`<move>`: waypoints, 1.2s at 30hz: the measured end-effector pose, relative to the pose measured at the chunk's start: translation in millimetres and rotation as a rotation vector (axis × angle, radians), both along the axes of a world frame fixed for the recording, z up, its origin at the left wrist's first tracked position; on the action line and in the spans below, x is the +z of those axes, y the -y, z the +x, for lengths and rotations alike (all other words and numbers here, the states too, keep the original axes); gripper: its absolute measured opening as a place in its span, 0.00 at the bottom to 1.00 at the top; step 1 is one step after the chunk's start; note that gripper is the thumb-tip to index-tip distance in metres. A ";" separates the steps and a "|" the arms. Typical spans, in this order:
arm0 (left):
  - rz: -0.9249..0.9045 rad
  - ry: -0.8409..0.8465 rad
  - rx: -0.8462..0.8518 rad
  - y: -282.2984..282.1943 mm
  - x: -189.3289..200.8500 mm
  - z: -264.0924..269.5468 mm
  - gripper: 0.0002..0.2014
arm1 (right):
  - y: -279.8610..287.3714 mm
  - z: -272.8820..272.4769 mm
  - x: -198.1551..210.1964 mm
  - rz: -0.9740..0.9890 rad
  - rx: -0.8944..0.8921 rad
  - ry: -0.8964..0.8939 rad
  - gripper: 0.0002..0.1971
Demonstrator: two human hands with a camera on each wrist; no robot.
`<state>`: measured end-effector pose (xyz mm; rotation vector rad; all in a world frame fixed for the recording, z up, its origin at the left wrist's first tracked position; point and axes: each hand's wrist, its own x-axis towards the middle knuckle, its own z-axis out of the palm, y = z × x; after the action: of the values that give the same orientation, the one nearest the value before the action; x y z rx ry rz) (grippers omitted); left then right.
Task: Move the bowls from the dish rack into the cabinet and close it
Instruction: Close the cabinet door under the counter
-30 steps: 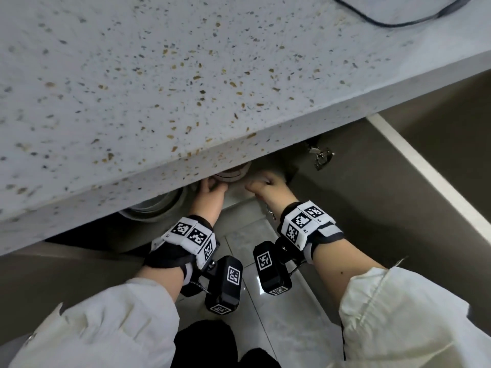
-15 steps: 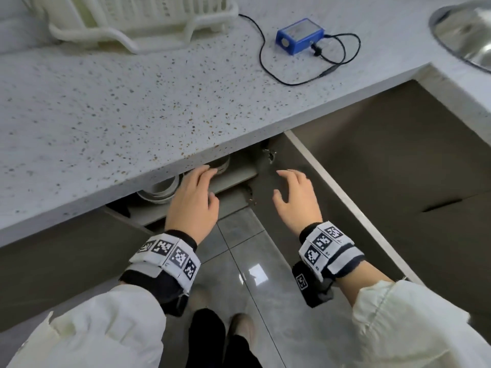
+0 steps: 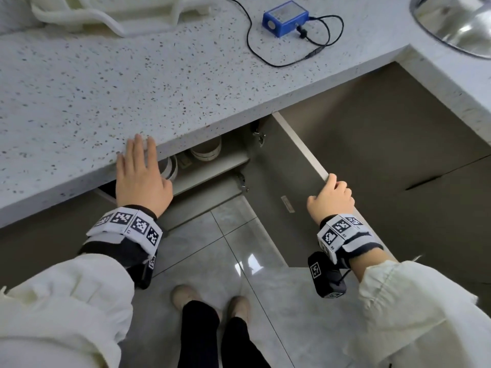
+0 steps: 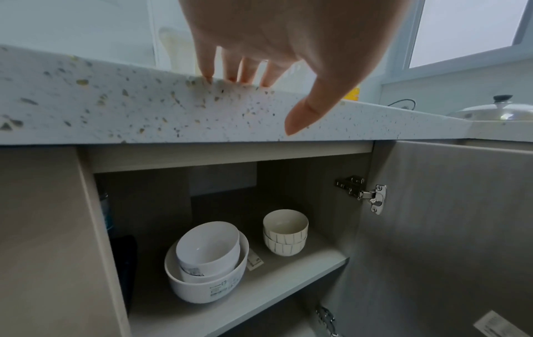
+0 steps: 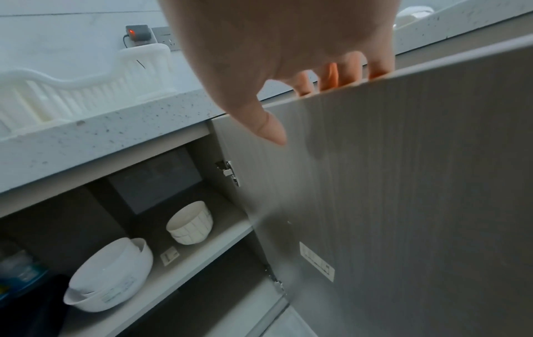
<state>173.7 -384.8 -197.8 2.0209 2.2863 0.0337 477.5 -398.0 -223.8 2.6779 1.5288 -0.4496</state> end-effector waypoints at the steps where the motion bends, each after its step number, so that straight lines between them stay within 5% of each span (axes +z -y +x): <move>1: -0.006 0.013 0.001 -0.4 1.2 -0.8 0.37 | 1.1 -6.0 1.2 -0.021 -0.012 -0.008 0.31; 7: 0.009 0.099 -0.017 1.1 6.2 -8.7 0.35 | -2.3 -34.7 24.0 -0.200 -0.039 -0.138 0.21; 16: 0.012 0.146 -0.059 1.3 10.9 -40.6 0.30 | -12.6 -81.8 37.9 -0.317 0.036 -0.308 0.19; 24: -0.029 0.141 0.068 9.5 3.1 -98.7 0.33 | -29.7 -153.6 21.4 -0.190 -0.189 -0.864 0.18; 28: -0.046 0.155 0.071 18.2 0.1 -128.7 0.32 | -38.7 -205.2 15.8 -0.338 -0.213 -1.114 0.04; 30: -0.045 0.158 0.042 22.2 -1.6 -139.7 0.31 | -43.4 -227.3 16.2 -0.421 -0.153 -1.129 0.11; 32: -0.036 0.148 0.012 24.2 -3.9 -146.1 0.33 | -48.0 -243.0 13.3 -0.412 -0.090 -1.095 0.06; 36: -0.020 0.144 -0.005 24.4 -6.6 -148.2 0.34 | -56.7 -258.2 6.8 -0.344 -0.067 -1.087 0.23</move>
<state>25.5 -409.2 -204.4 1.9461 2.1859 0.1509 219.3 -341.3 -217.0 2.2336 1.2435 -2.1724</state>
